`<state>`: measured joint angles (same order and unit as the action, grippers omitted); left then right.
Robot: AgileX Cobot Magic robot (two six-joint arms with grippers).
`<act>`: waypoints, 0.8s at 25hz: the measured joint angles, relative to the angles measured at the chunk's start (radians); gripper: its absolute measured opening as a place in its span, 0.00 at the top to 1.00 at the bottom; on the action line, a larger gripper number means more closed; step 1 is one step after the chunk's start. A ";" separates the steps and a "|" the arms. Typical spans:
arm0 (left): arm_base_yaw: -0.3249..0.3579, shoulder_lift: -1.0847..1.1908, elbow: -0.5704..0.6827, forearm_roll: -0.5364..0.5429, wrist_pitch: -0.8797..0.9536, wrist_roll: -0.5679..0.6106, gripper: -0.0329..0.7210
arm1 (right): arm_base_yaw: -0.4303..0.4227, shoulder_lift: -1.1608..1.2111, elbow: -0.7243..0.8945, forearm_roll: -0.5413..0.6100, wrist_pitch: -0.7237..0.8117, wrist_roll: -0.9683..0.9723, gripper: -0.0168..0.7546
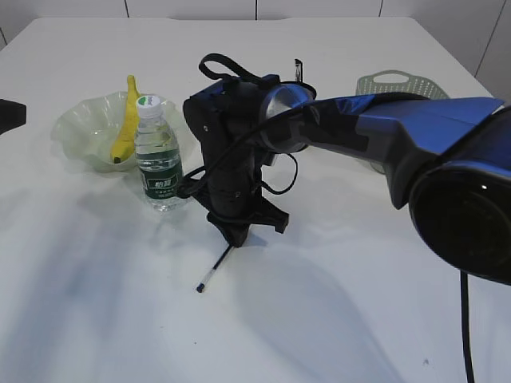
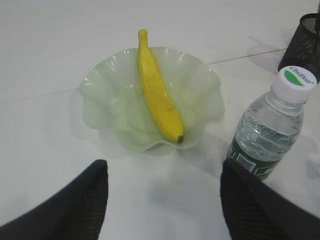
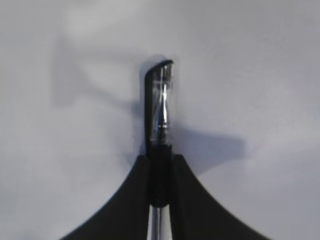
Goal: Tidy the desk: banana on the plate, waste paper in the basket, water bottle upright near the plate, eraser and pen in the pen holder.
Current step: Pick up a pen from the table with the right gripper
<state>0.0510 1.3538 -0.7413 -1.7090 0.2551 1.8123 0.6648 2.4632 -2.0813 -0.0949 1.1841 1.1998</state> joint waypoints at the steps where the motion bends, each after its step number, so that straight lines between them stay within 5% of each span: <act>1: 0.000 0.000 0.000 0.000 0.000 0.000 0.30 | 0.000 0.002 -0.004 -0.007 0.000 -0.002 0.91; 20: 0.000 0.000 0.000 0.000 0.000 0.002 0.30 | 0.000 0.010 -0.197 -0.139 0.004 -0.070 0.91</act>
<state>0.0510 1.3538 -0.7413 -1.7090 0.2551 1.8145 0.6648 2.4733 -2.2785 -0.2341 1.1879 1.1294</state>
